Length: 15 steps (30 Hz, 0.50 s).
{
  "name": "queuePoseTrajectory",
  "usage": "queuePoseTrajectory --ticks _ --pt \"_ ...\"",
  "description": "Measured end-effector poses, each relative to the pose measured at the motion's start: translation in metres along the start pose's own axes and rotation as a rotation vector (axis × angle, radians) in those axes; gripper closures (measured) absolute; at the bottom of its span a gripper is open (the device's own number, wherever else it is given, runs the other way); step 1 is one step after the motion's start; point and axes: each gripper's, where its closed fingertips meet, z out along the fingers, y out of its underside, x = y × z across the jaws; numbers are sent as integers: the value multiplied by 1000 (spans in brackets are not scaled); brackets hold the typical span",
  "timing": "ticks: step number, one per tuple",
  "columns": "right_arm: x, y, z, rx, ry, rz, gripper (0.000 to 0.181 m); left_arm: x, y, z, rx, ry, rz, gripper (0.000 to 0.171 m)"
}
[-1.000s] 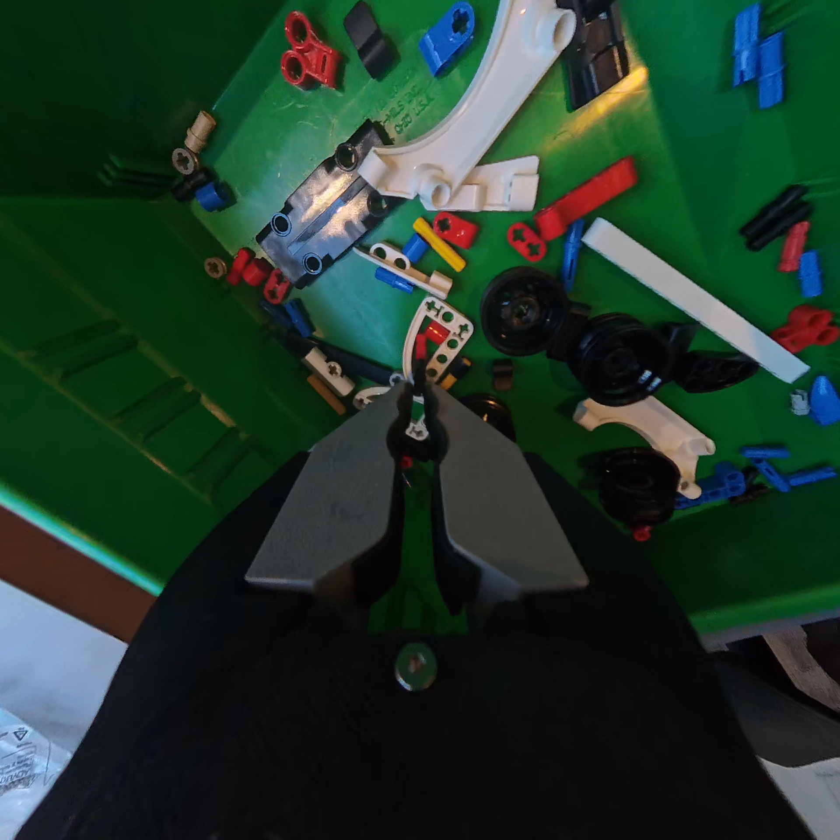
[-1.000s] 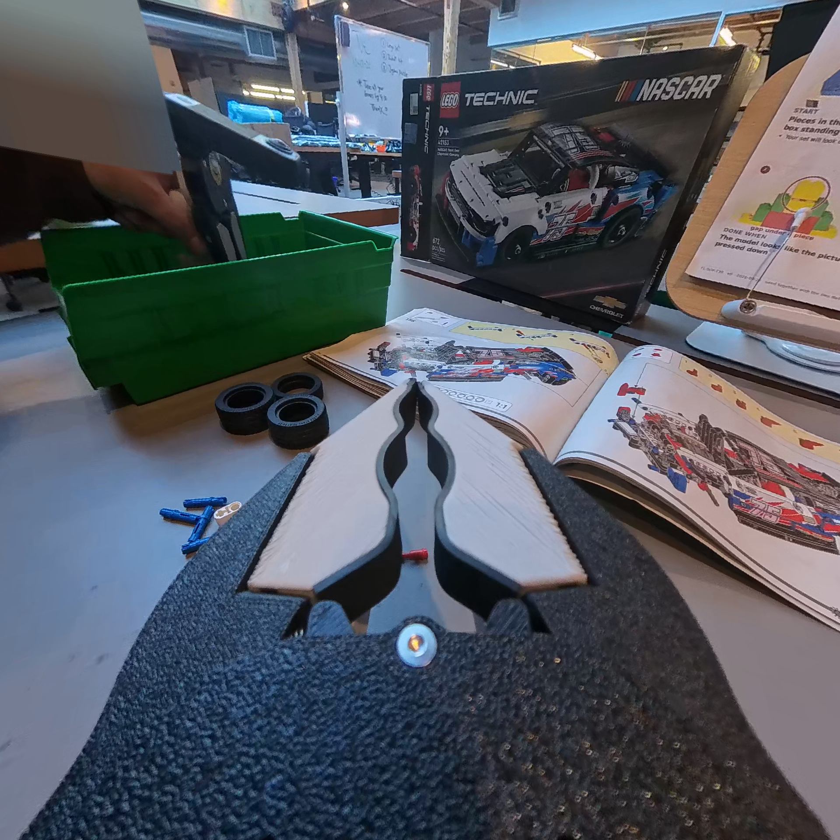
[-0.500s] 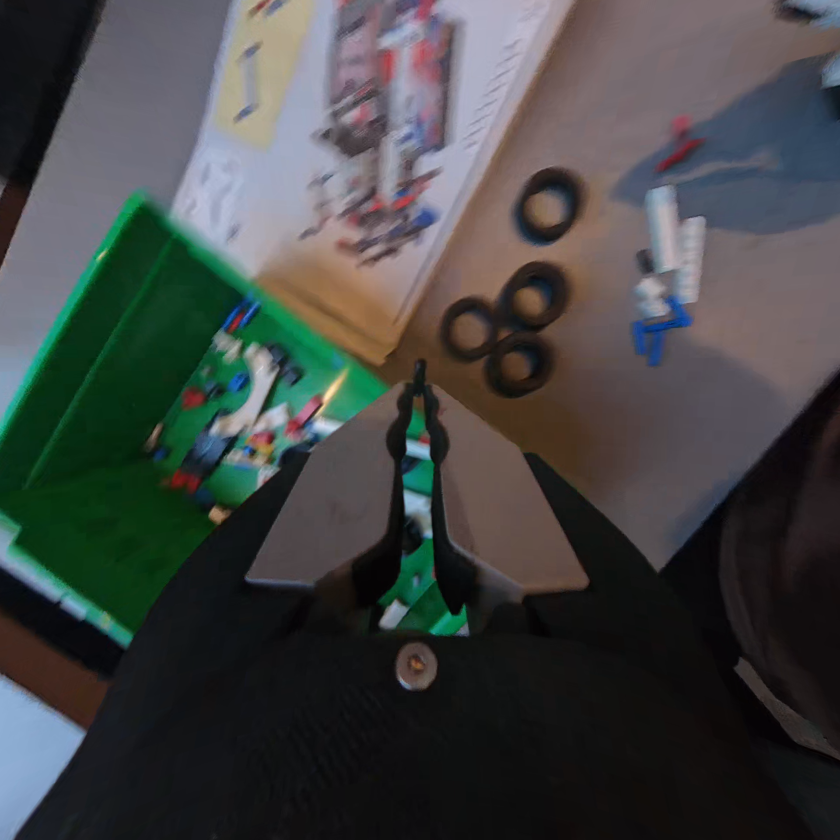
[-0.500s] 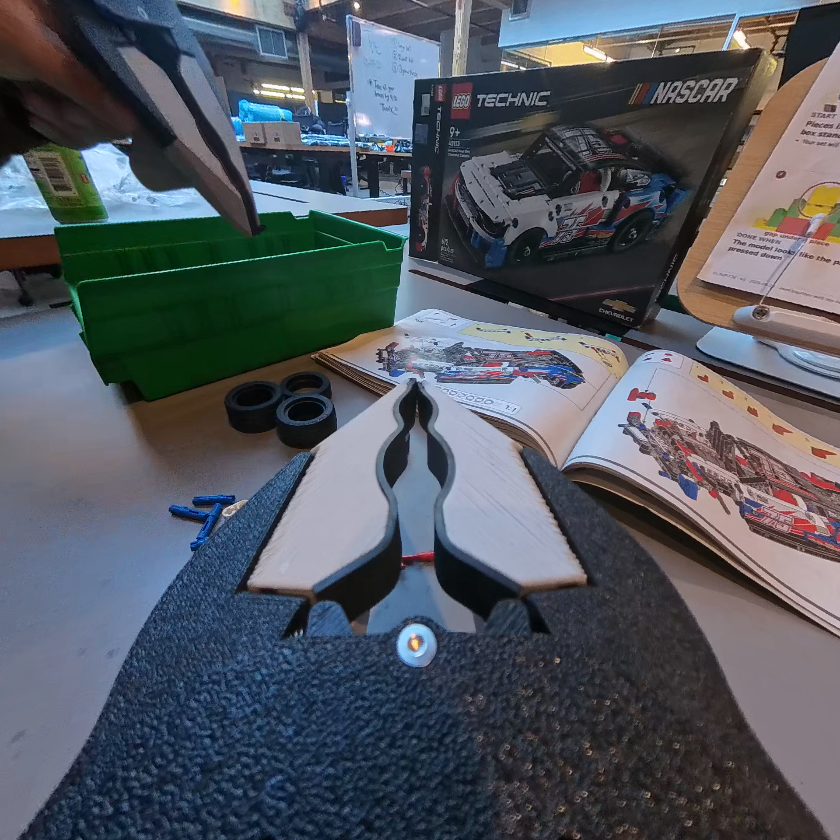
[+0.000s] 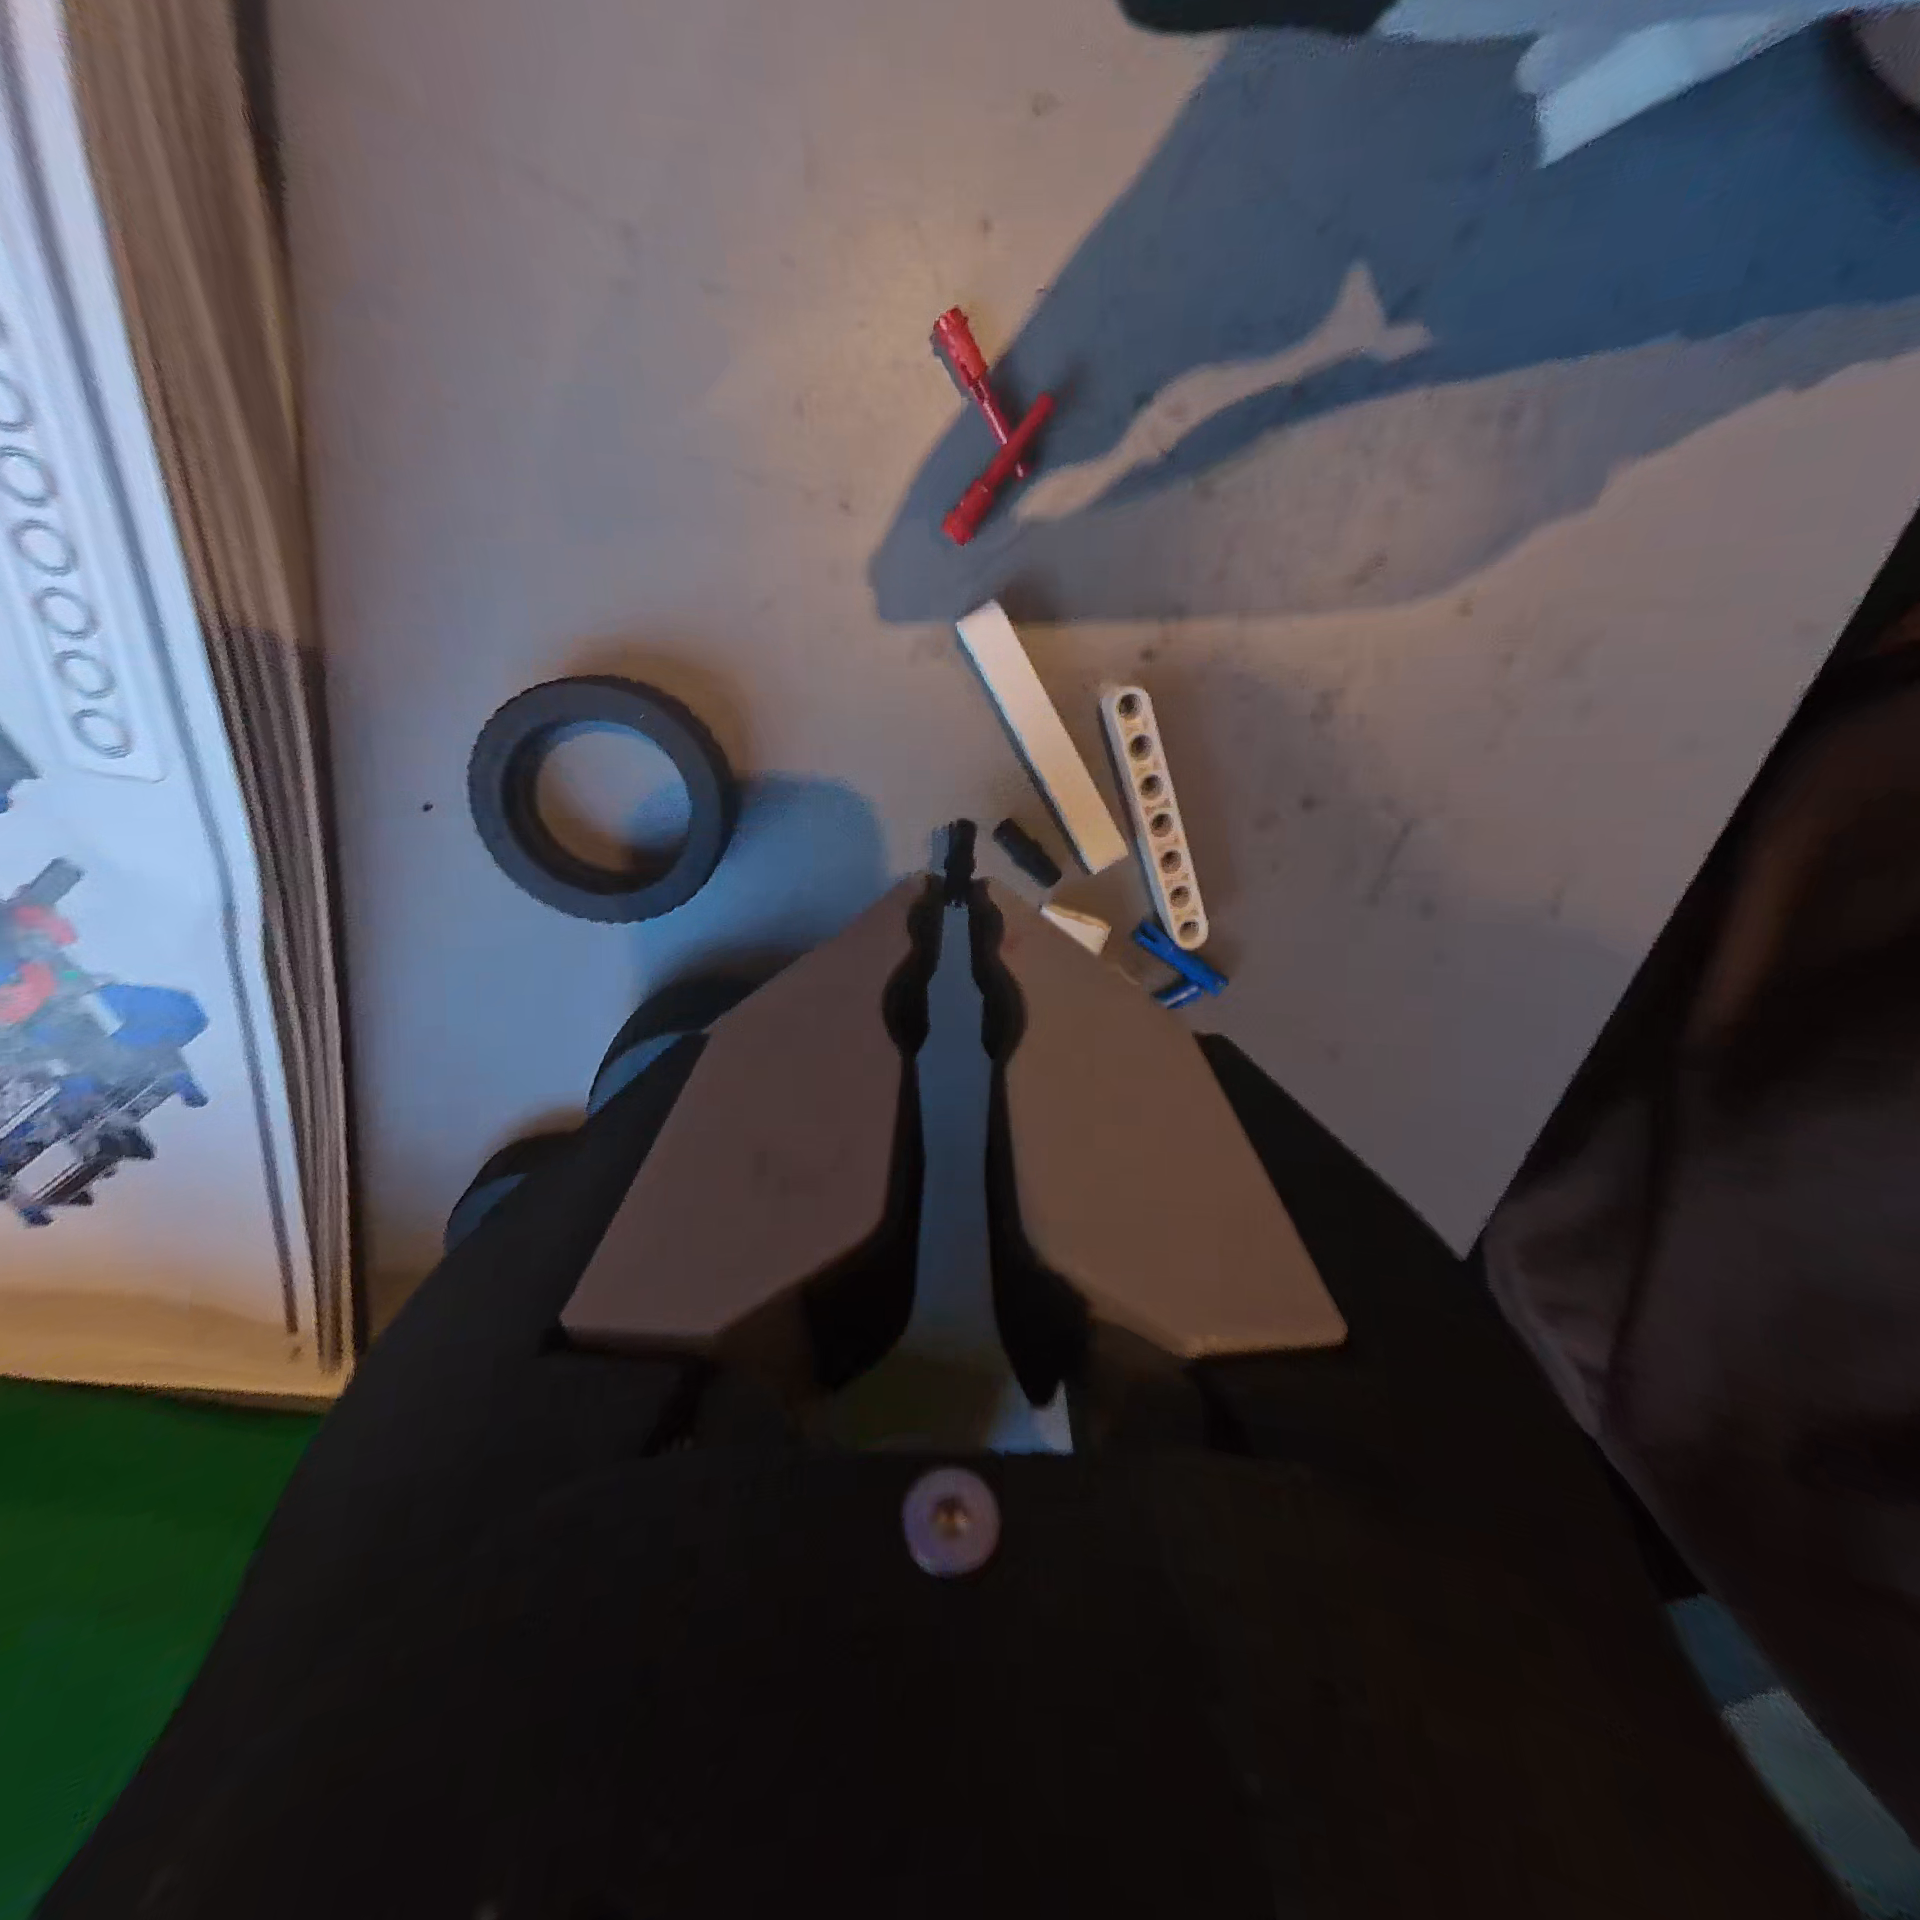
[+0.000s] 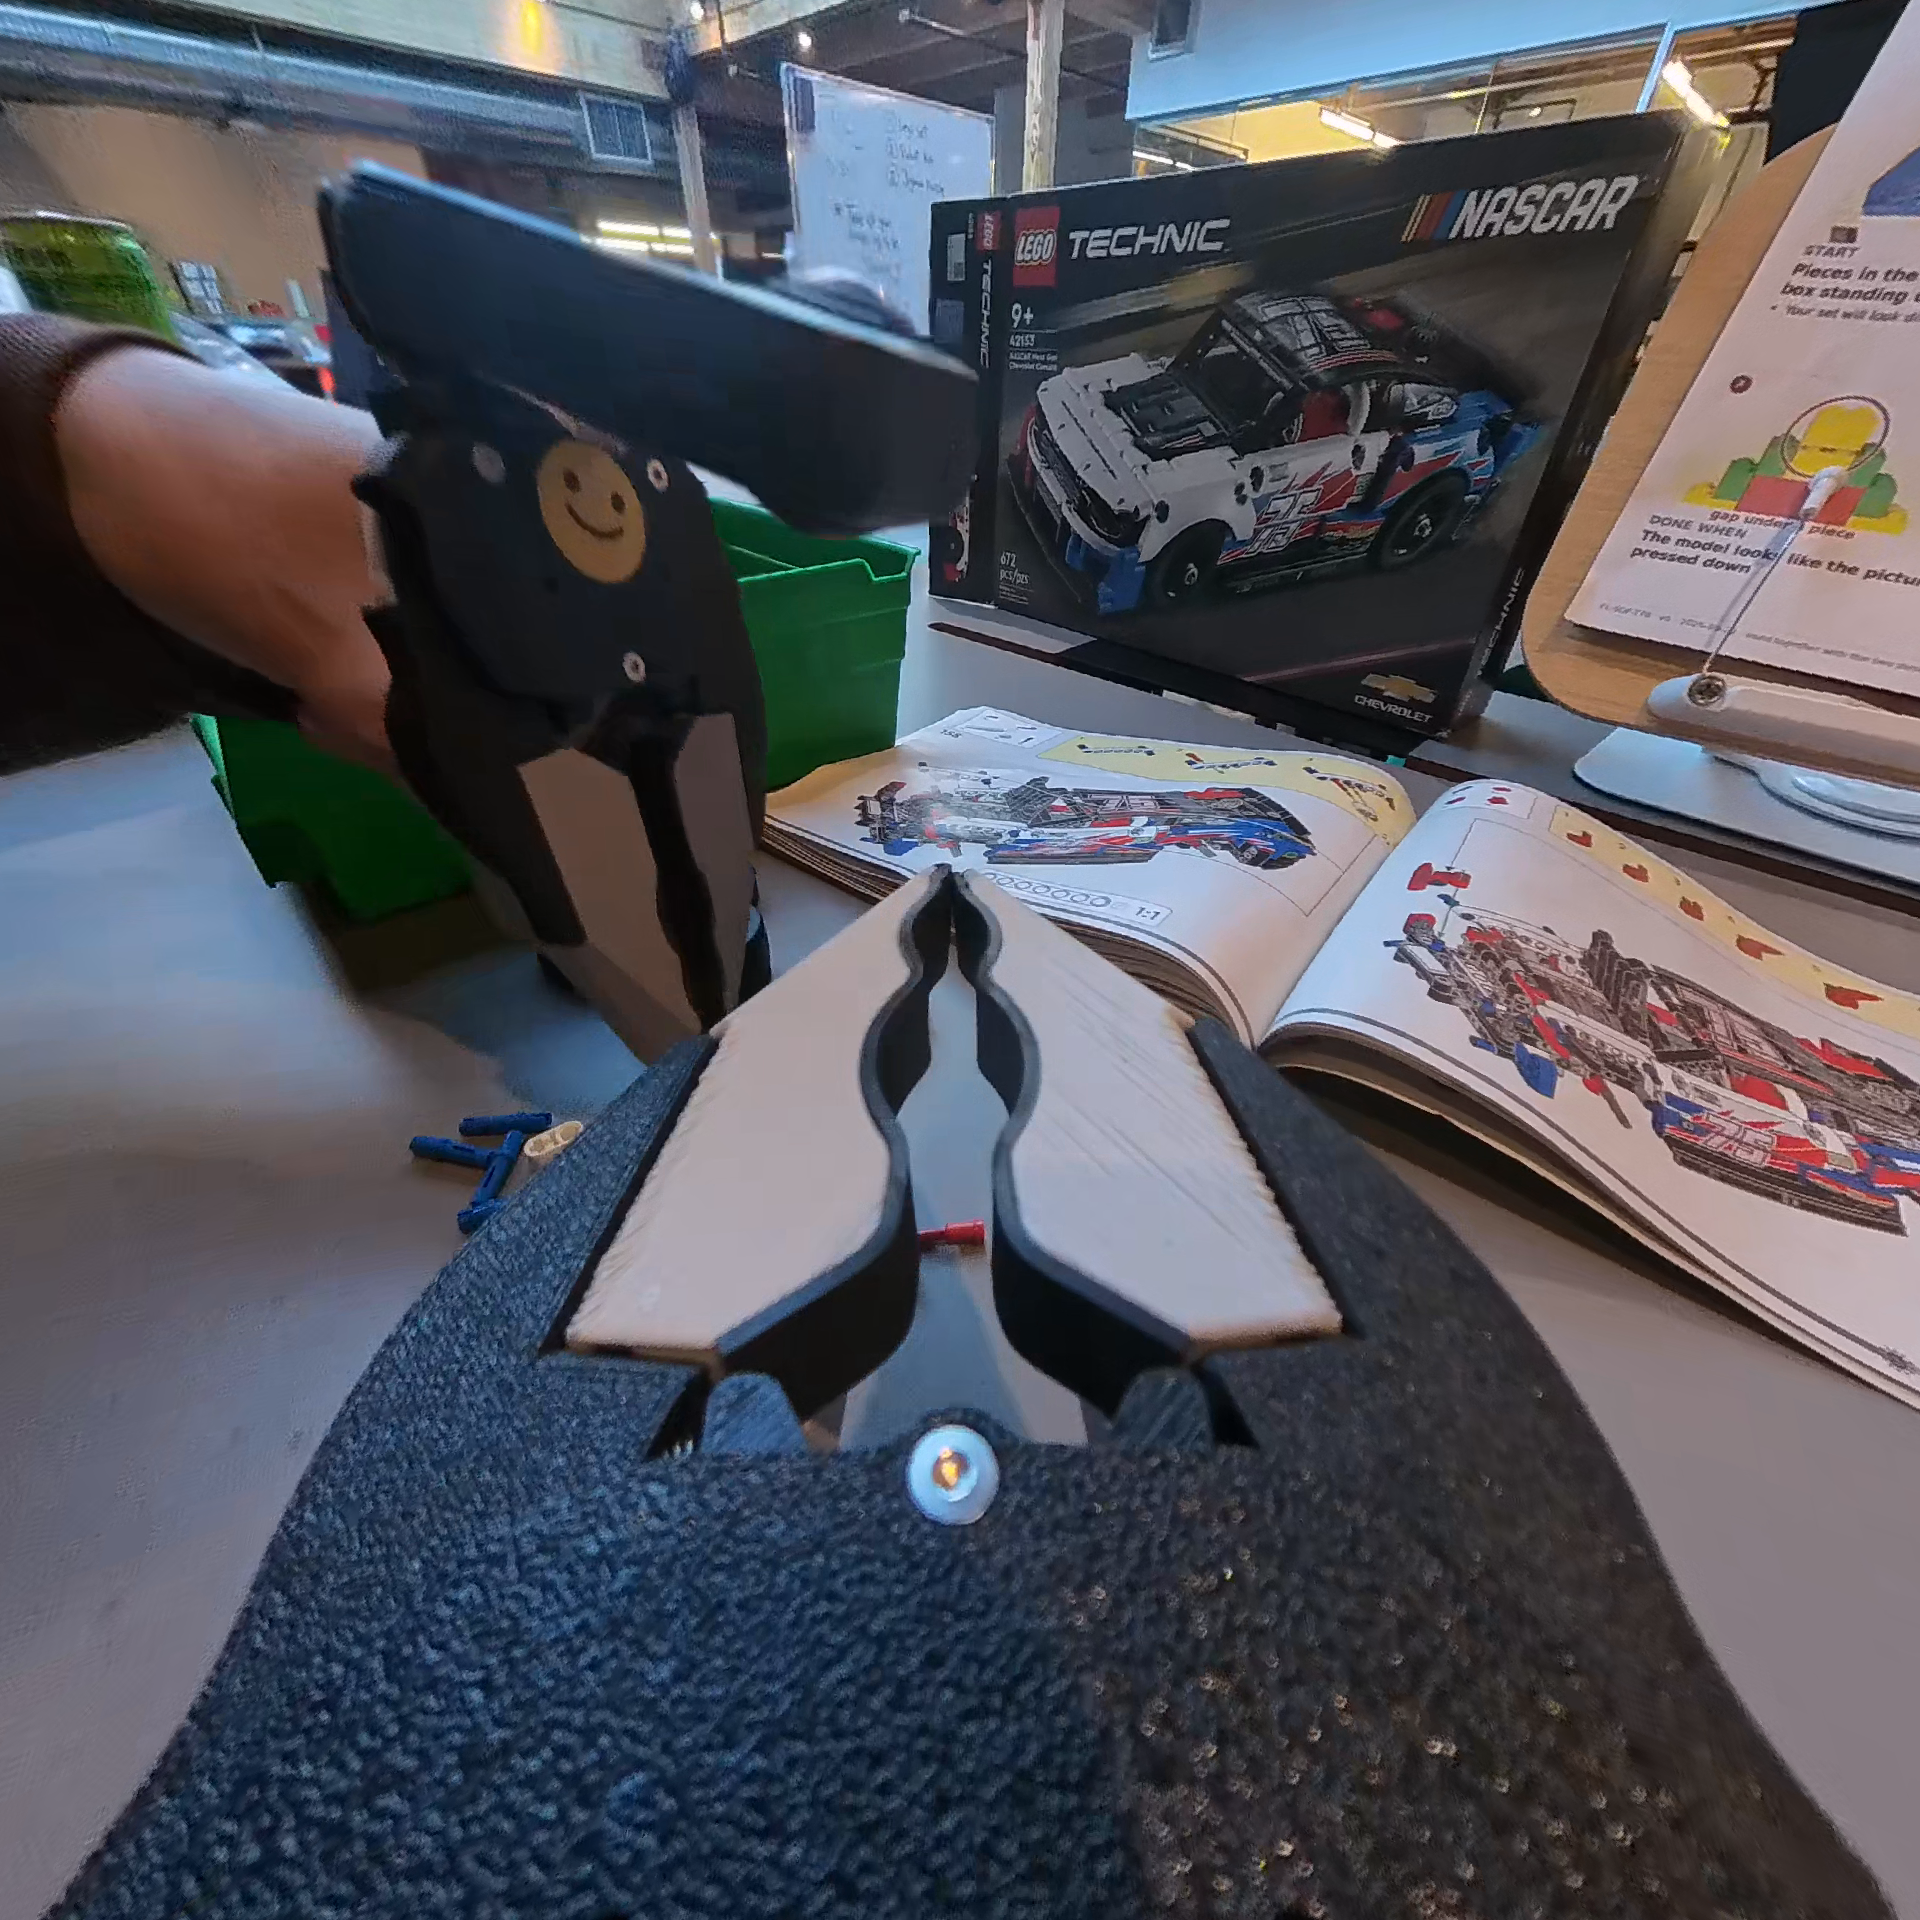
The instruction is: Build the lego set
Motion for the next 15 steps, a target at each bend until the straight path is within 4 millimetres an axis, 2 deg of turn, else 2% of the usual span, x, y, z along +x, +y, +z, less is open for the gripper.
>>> queuePoseTrajectory --ticks 6,12,15 --pt "-2 1 0 -4 -6 -10 181 4 1 11 -20 36 -21 169" --pt "-4 1 2 -5 -13 -18 181 3 1 1 15 52 -46 161" --pt "-5 1 2 -7 -14 -21 181 1 5 -10 40 43 -59 160"
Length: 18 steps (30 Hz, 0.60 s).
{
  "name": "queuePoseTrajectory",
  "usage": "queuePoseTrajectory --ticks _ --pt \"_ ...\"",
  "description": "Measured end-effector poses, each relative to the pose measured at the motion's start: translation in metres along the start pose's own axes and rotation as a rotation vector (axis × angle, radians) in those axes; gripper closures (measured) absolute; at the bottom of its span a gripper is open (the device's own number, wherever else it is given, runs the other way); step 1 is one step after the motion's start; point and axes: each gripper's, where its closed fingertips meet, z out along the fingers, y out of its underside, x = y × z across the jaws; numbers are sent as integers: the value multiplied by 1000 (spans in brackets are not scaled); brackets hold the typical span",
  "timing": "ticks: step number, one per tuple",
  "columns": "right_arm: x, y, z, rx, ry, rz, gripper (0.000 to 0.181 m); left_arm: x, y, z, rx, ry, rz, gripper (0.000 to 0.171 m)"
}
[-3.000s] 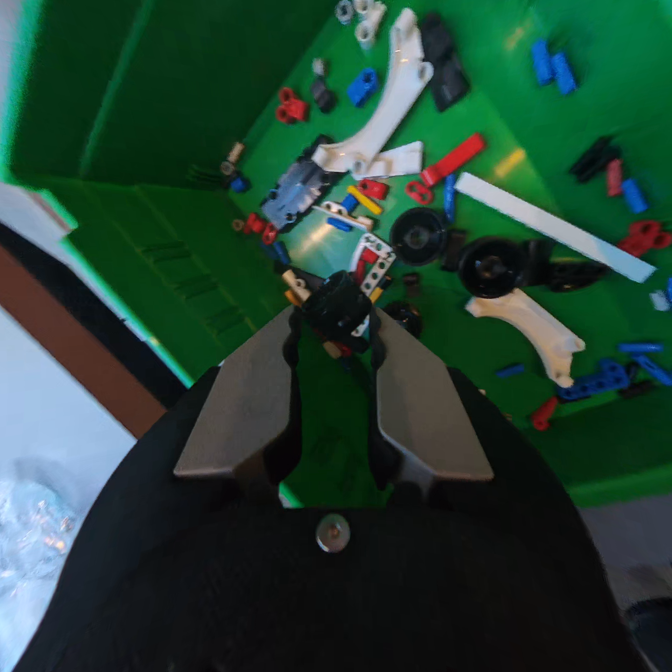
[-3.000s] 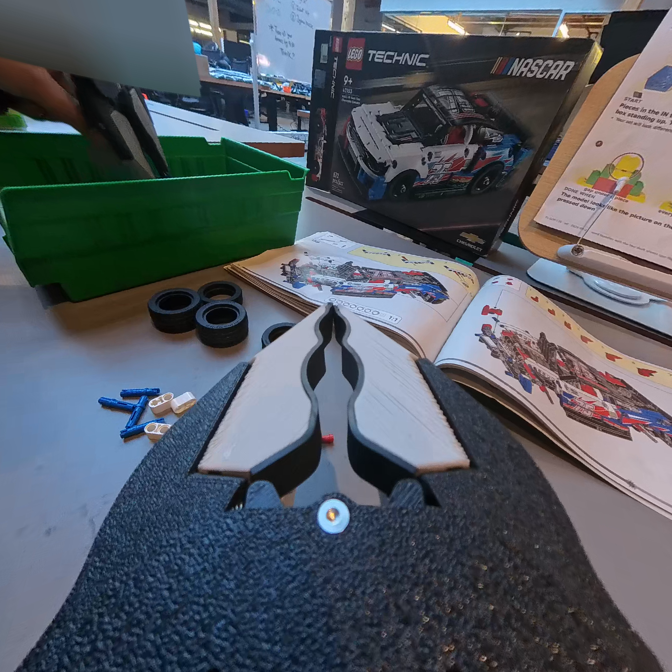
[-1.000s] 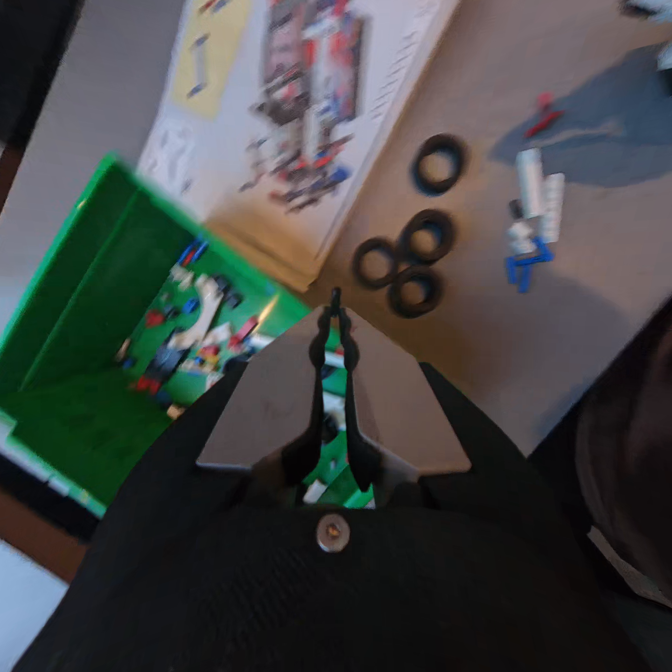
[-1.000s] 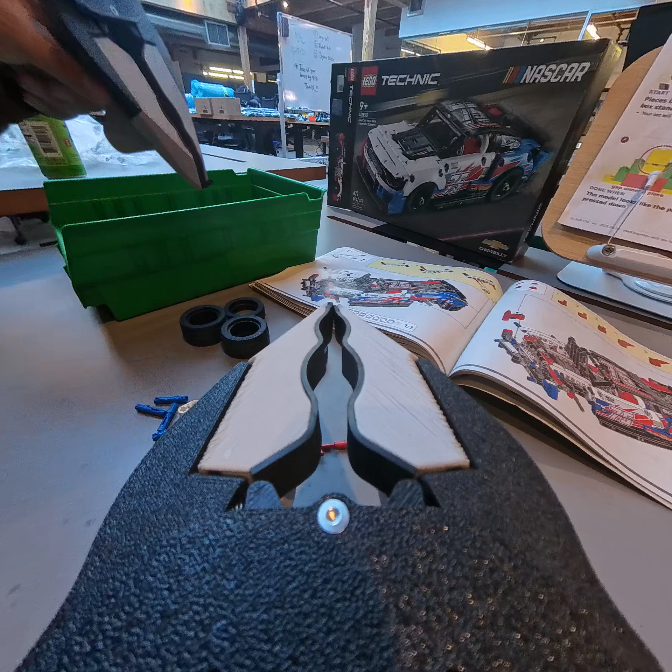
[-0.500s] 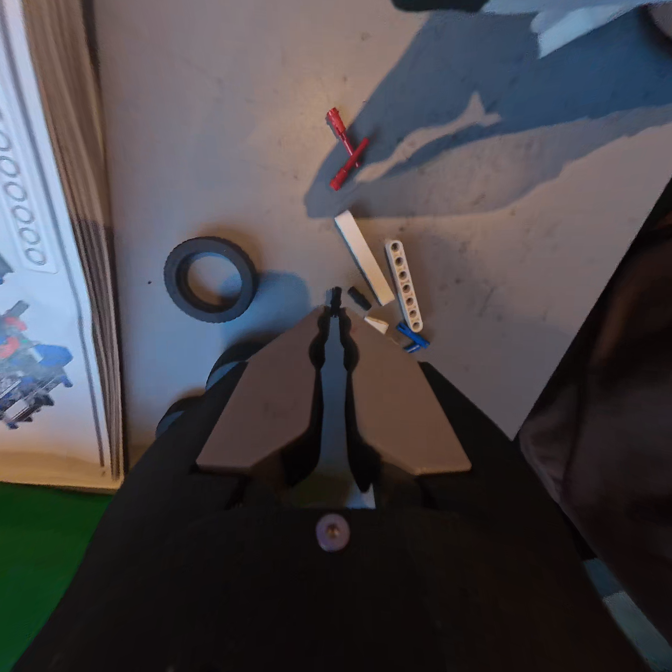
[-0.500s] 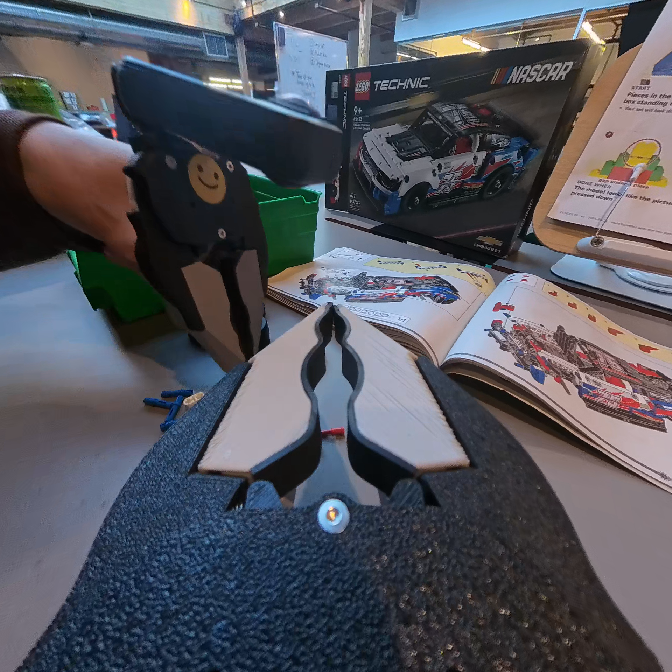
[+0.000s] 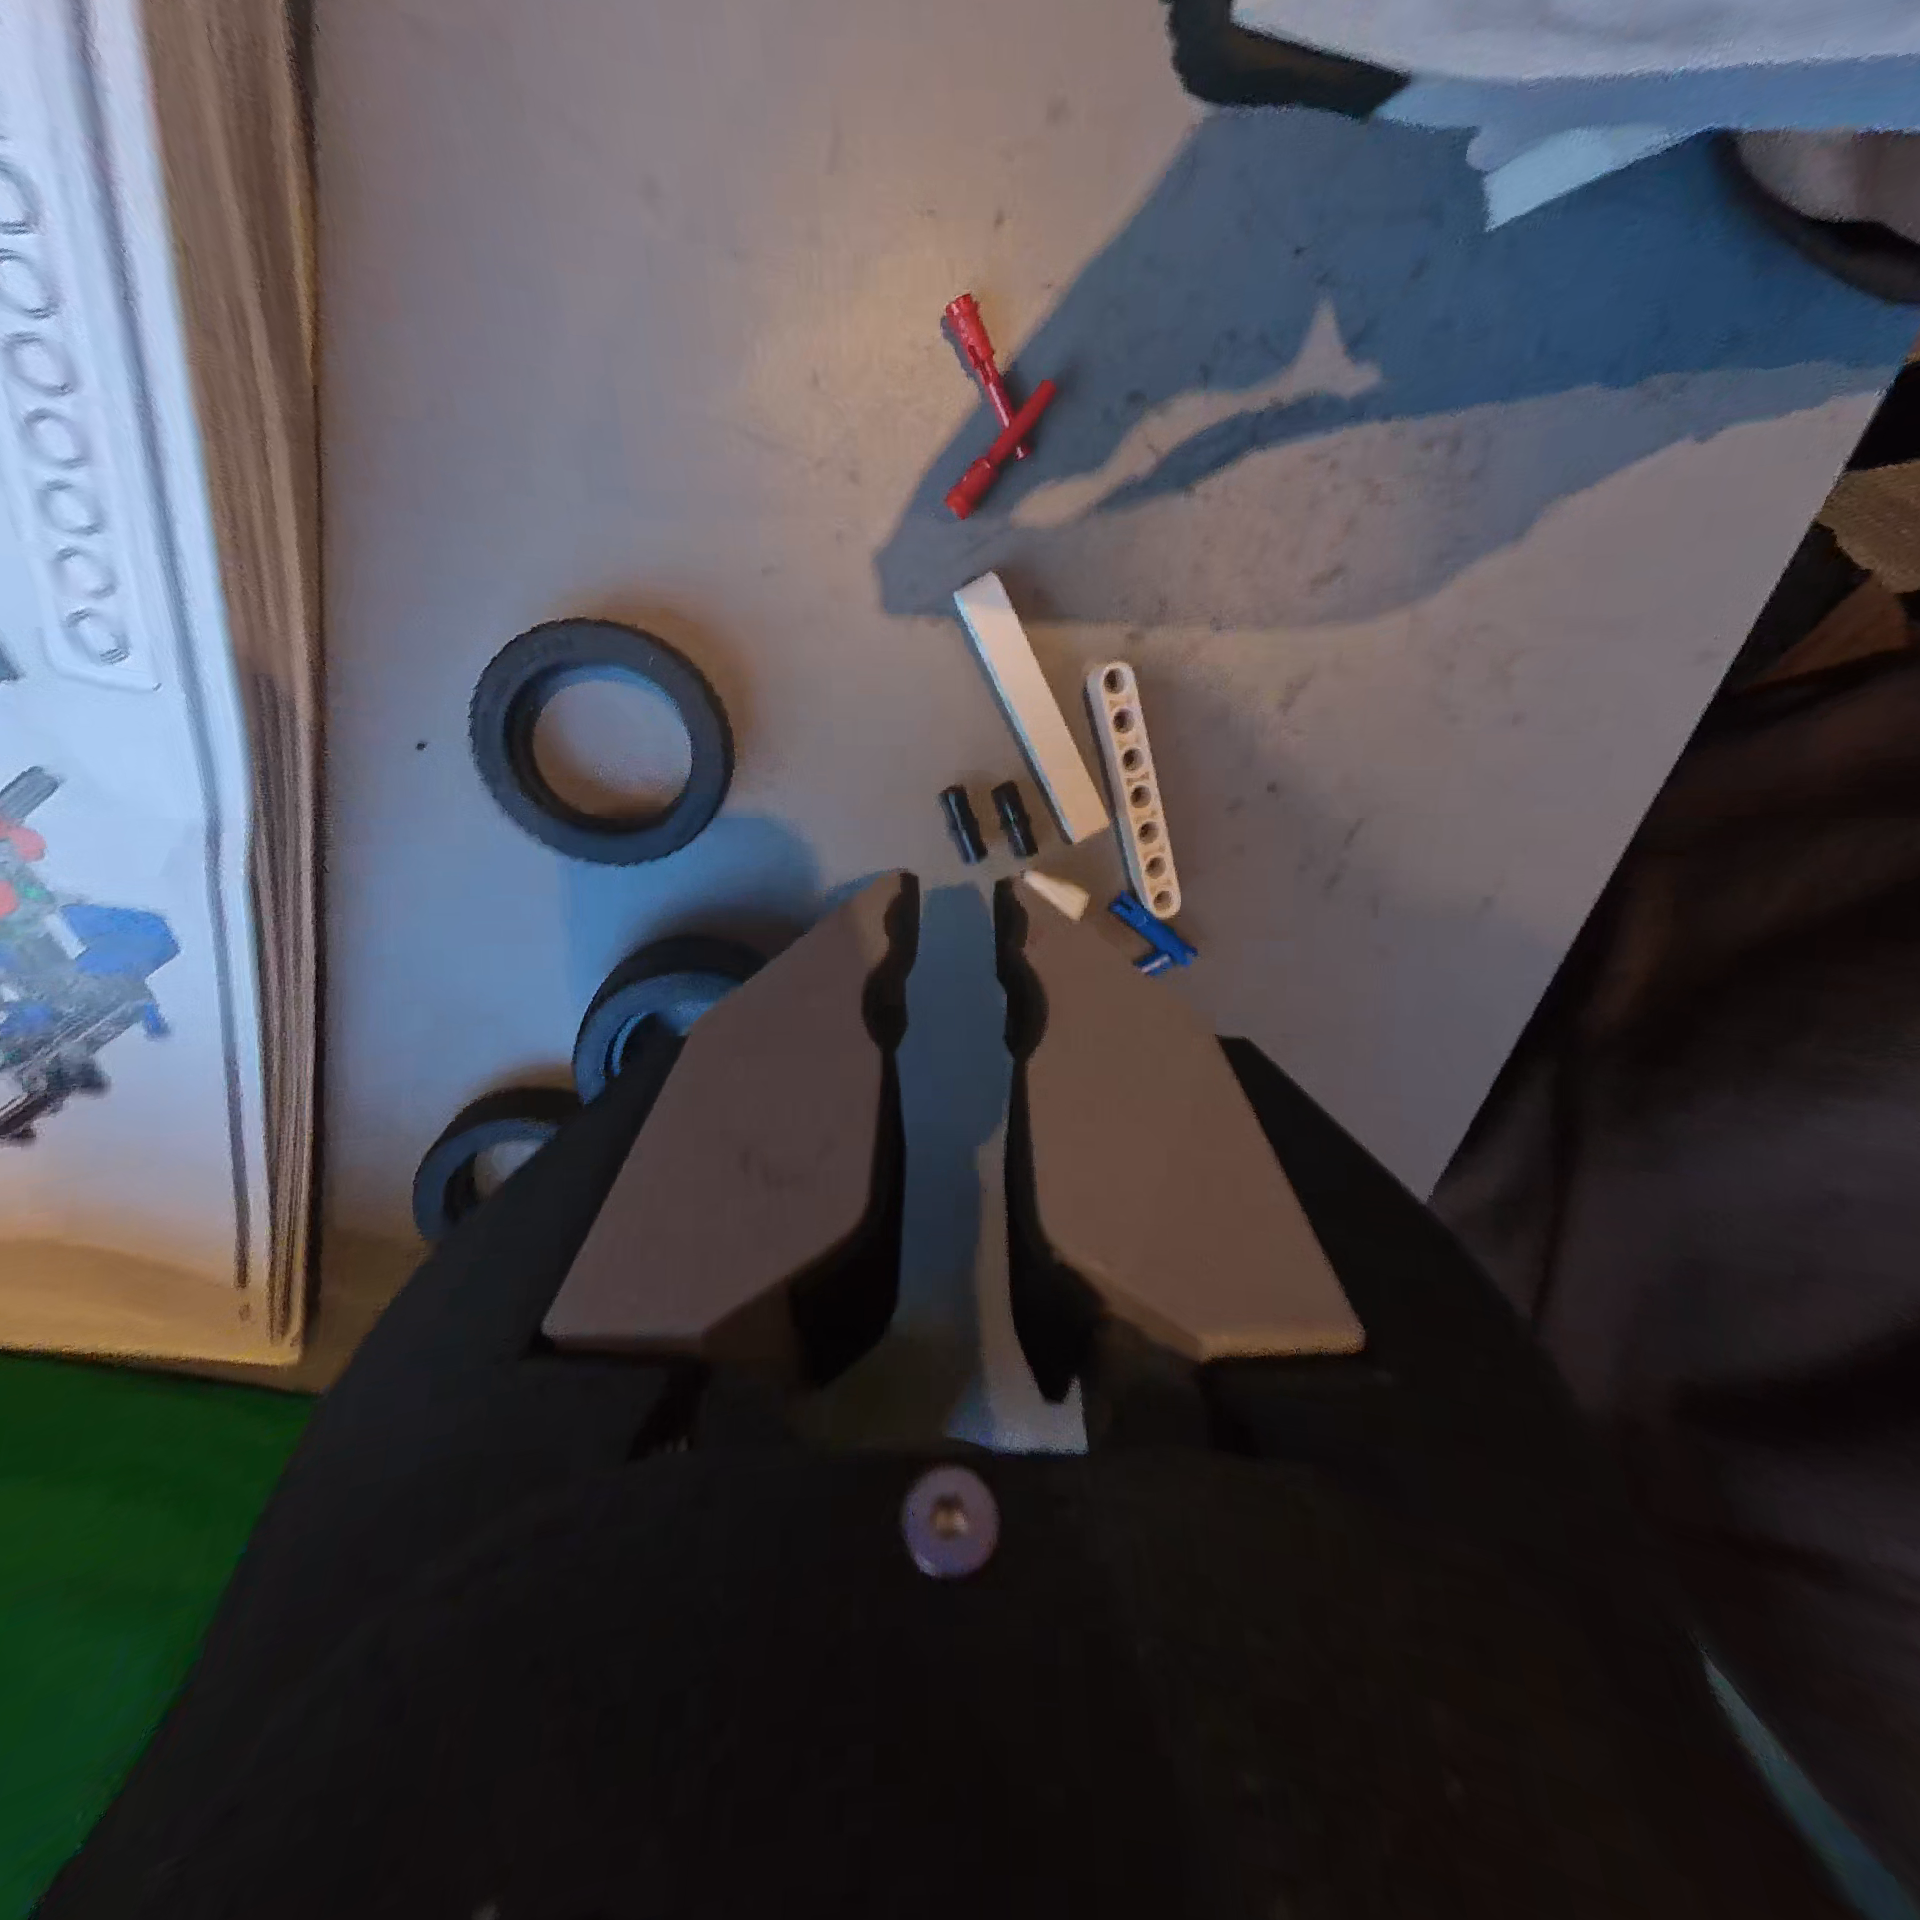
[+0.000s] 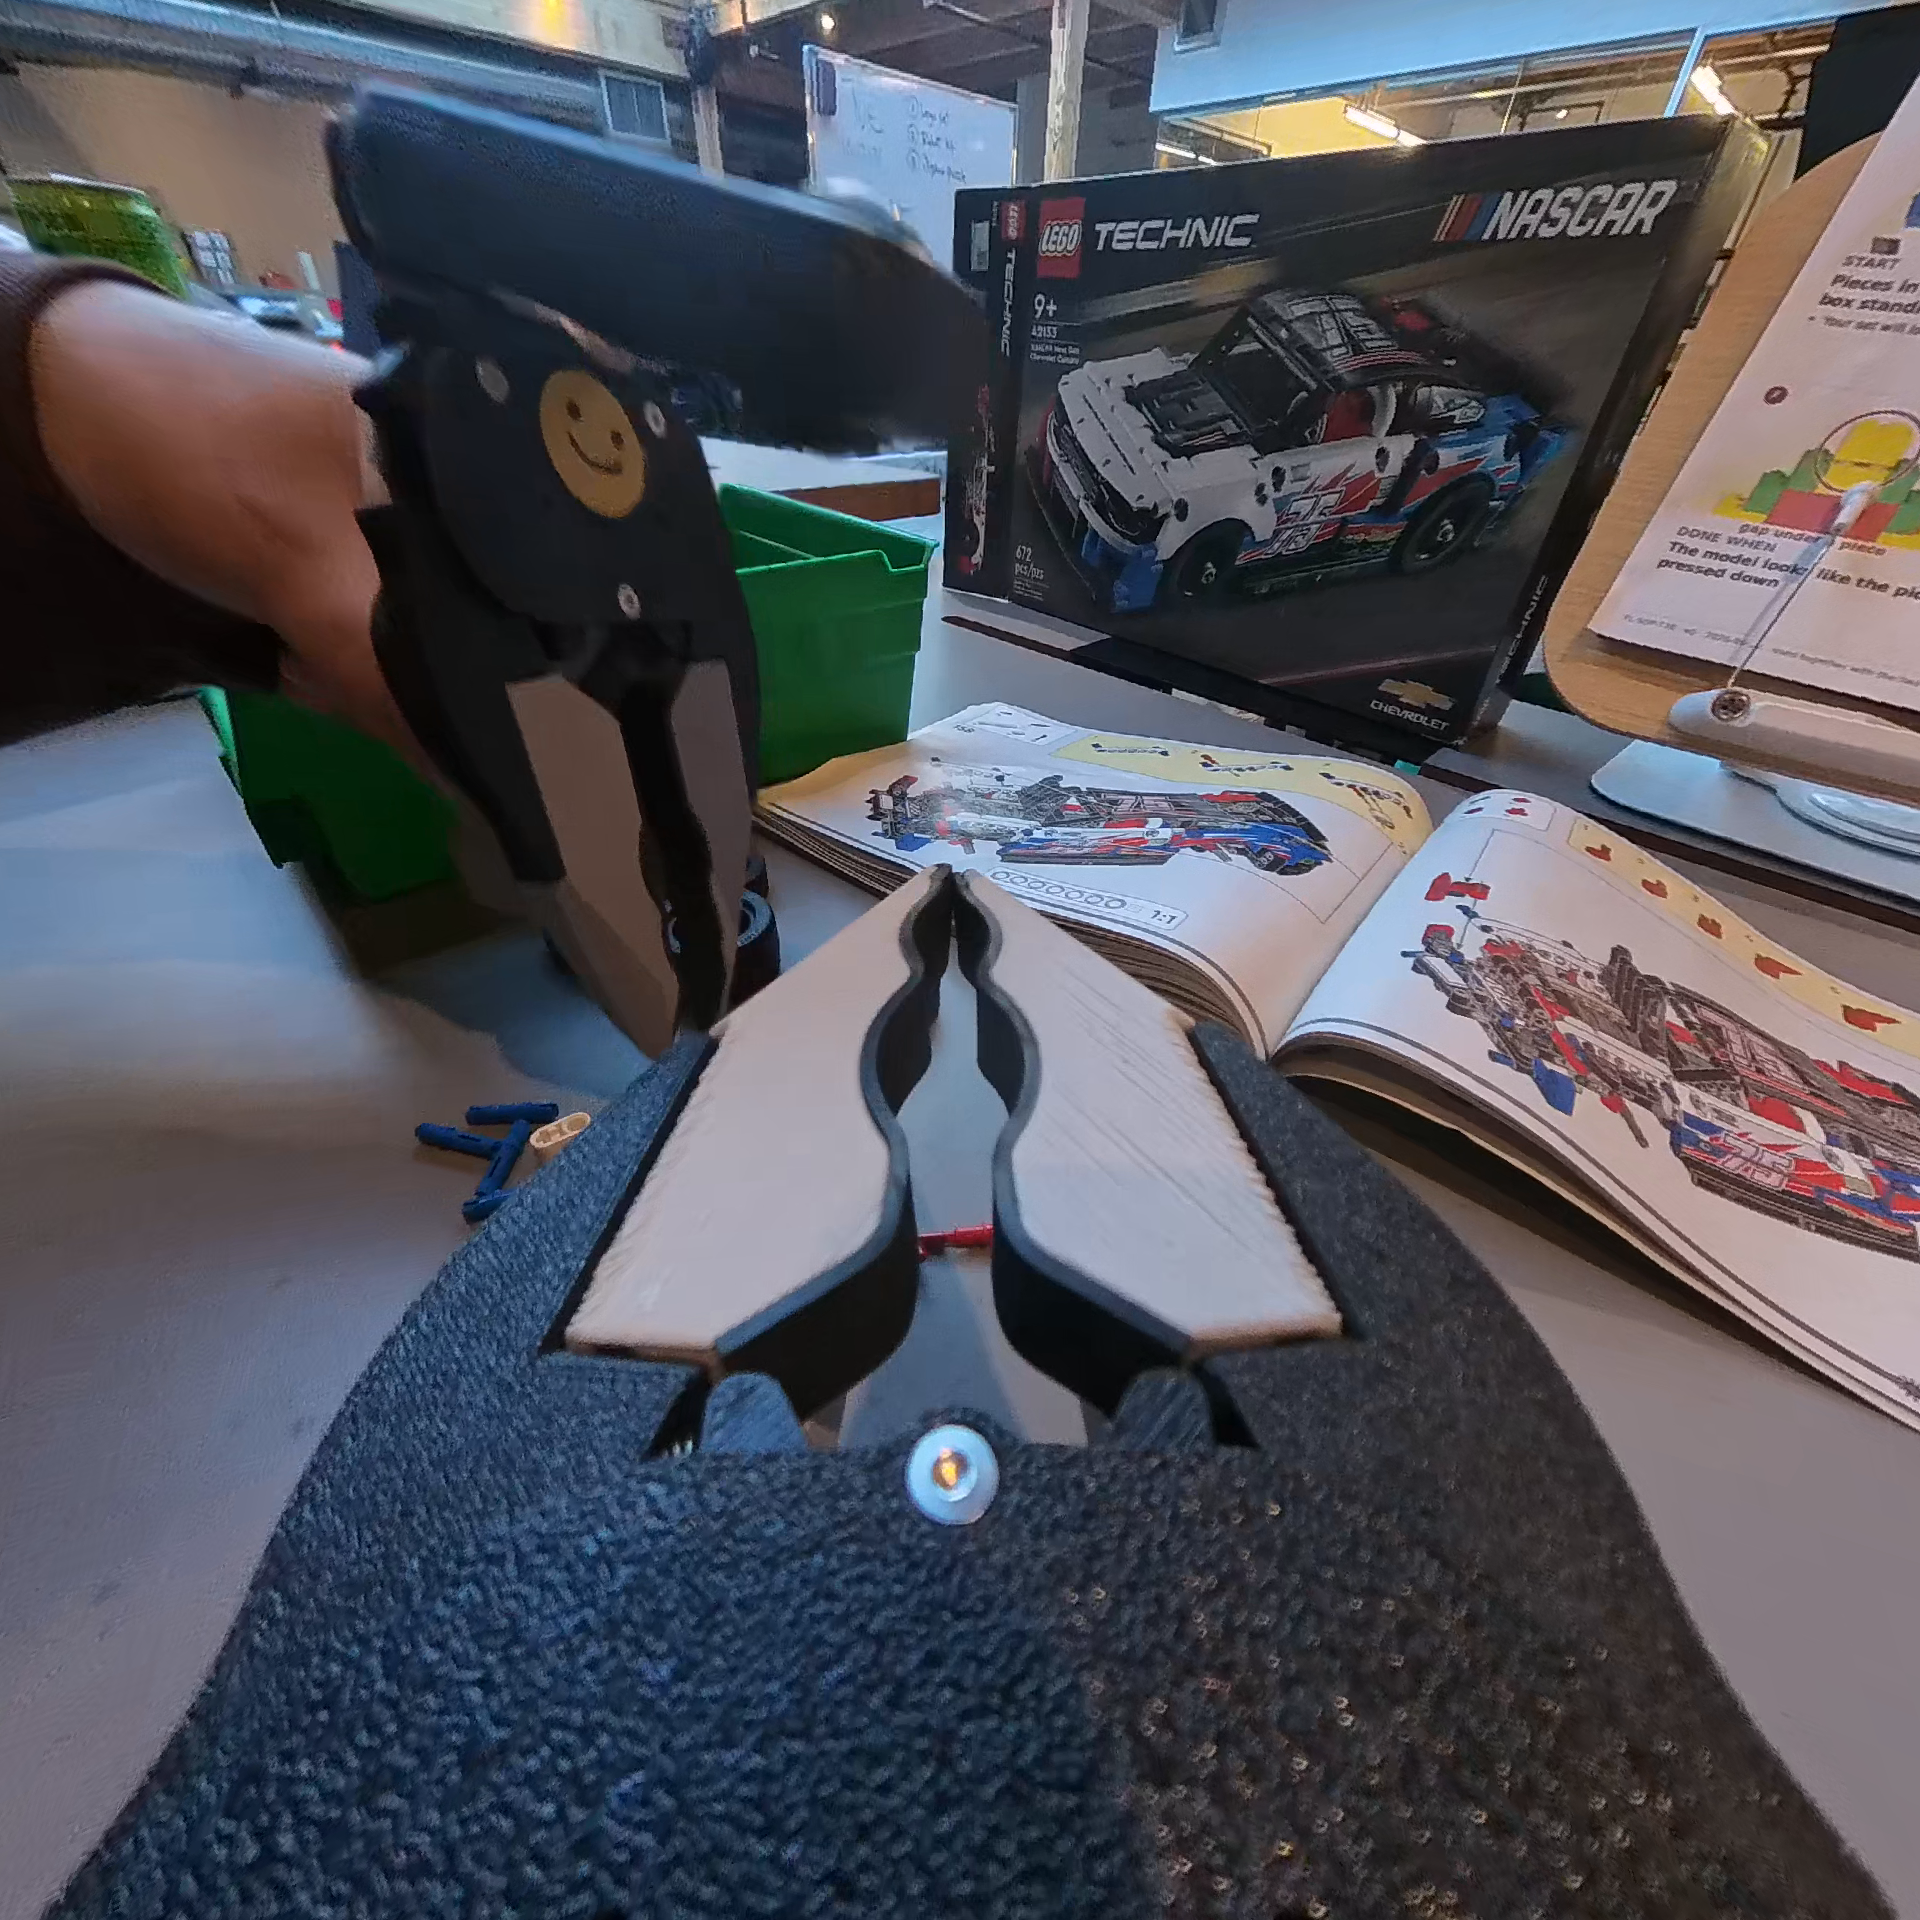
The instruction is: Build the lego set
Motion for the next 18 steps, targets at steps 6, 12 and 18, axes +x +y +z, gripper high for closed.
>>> queuePoseTrajectory --ticks 6,12,18 --pt "-2 0 -2 0 6 -25 181 -20 19 -101 280 -159 -77 163" --pt "-1 4 1 -29 32 -60 181 -108 108 -219 582 -492 -378 140" --pt "9 8 10 -62 99 -81 181 -168 143 -229 680 -547 -489 123"
